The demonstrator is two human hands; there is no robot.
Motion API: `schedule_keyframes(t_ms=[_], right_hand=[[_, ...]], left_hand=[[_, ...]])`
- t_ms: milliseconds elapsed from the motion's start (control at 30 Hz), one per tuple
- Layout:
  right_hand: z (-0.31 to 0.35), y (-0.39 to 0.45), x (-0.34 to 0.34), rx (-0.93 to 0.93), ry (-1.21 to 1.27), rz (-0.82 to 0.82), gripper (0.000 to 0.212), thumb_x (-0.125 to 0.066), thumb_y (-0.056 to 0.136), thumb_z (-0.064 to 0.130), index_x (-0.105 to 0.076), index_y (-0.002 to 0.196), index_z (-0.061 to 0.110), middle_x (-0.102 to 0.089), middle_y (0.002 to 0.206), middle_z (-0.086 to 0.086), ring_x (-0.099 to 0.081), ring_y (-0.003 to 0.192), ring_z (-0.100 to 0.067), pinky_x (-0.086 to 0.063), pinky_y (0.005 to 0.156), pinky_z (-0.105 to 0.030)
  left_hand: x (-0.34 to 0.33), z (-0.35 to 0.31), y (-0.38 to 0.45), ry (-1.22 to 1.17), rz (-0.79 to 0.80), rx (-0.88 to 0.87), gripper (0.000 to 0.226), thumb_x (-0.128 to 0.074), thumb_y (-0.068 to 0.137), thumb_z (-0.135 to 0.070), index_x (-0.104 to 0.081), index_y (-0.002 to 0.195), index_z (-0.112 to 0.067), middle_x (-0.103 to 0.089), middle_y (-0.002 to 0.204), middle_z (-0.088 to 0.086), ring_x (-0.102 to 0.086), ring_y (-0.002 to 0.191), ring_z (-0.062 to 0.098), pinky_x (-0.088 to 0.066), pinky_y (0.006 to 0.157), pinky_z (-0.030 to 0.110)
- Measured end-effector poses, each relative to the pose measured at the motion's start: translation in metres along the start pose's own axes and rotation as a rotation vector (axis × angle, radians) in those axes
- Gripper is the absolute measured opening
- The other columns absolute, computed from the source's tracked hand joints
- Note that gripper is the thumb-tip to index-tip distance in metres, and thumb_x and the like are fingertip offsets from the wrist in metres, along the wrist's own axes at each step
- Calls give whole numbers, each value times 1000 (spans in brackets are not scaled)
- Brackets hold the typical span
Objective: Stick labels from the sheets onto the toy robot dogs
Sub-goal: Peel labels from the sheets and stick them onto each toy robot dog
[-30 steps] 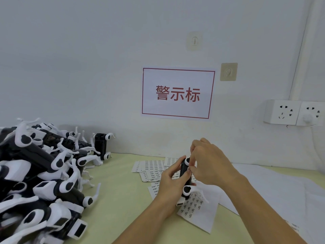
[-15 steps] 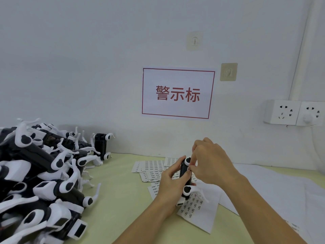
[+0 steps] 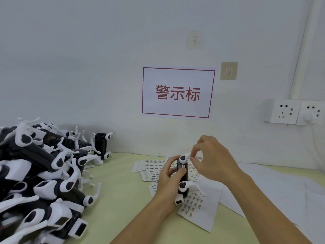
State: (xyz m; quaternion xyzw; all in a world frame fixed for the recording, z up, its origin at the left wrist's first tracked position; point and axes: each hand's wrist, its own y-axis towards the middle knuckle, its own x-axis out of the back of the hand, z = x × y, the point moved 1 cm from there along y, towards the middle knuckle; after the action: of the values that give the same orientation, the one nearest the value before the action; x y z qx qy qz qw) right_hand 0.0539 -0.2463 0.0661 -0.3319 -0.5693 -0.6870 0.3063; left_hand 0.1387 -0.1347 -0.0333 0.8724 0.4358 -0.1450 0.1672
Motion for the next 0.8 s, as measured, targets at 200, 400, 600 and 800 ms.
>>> schedule_keyframes(t_ms=[200,400,600,800], right_hand=[[-12,1,-9,-74,145,-1,3,-58,91,30,-58,92,33,-46,99,12,-46,100,-8,-41,73,-27],[-12,1,-21,-89,233,107,13,-58,91,28,-52,96,38,-47,100,13,-49,95,-9,-45,81,-30],[-12,1,-28,-160,484,138,24,-59,91,18,-51,106,36,-53,102,8,-58,90,-9,-39,66,-14],[-13,1,-33,-188,520,191,26,-54,93,14,-56,108,35,-59,102,9,-59,93,-6,-40,67,-13]], left_hand=[[2,-1,2,-84,-28,63,28,-60,92,-14,-66,108,-36,-62,103,14,-60,75,29,-54,64,39],[2,-1,4,-88,-57,73,28,-57,90,-19,-66,110,-36,-64,101,12,-62,65,23,-52,60,35],[0,-6,1,-162,-14,108,25,-57,89,-15,-67,103,-34,-70,87,7,-58,74,30,-53,66,41],[-2,-9,-5,-217,-3,109,25,-59,93,-10,-67,105,-31,-70,97,13,-56,87,36,-50,67,40]])
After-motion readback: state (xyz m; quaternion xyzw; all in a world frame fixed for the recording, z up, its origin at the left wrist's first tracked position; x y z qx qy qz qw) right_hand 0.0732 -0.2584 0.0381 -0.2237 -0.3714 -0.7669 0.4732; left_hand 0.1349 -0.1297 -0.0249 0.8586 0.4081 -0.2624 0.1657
